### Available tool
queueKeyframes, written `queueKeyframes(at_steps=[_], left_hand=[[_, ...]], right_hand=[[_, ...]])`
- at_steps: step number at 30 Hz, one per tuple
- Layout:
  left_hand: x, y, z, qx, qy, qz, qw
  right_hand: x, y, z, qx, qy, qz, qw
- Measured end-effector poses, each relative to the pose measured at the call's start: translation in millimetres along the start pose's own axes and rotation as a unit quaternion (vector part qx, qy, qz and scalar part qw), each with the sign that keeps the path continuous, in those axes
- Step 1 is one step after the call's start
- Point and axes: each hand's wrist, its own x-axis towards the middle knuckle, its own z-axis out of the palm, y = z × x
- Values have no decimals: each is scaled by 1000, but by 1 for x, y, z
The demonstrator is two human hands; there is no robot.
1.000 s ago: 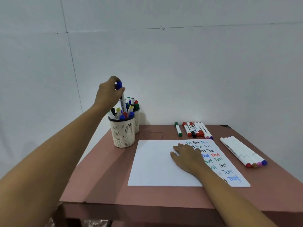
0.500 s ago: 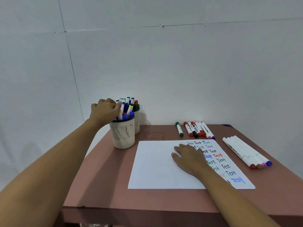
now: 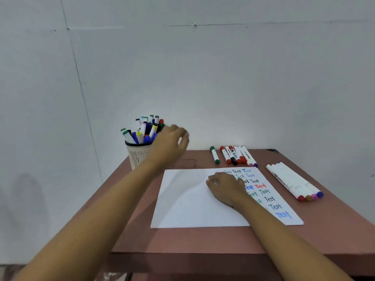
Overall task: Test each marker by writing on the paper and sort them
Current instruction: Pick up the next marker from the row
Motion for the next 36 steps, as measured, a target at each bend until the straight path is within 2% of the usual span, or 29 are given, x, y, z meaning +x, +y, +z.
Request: queueKeyframes(at_steps=[4, 7, 9, 13, 16, 27, 31, 36], left_hand=[[-28, -7, 51, 30, -219, -88, 971], [-43, -13, 66, 44, -271, -132, 953], [-51, -13, 71, 43, -269, -135, 953], [-57, -10, 71, 48, -257, -125, 957], [-56, -14, 72, 35, -258, -120, 958], [-56, -19, 76, 15, -248, -124, 961], [-54, -18, 75, -5, -245, -144, 959], [-51, -15, 70, 19, -180, -134, 974]], right_hand=[[5, 2, -3, 0, -26, 8, 1000], [11, 2, -8, -10, -43, 18, 999], [18, 1, -12, -21, -35, 22, 999], [45, -3, -16, -58, 71, 4, 996], [71, -4, -14, -92, 112, -12, 989], [111, 3, 7, -152, 169, 20, 974], [108, 5, 5, -105, 199, 19, 974], [91, -2, -12, 60, 234, 16, 970]])
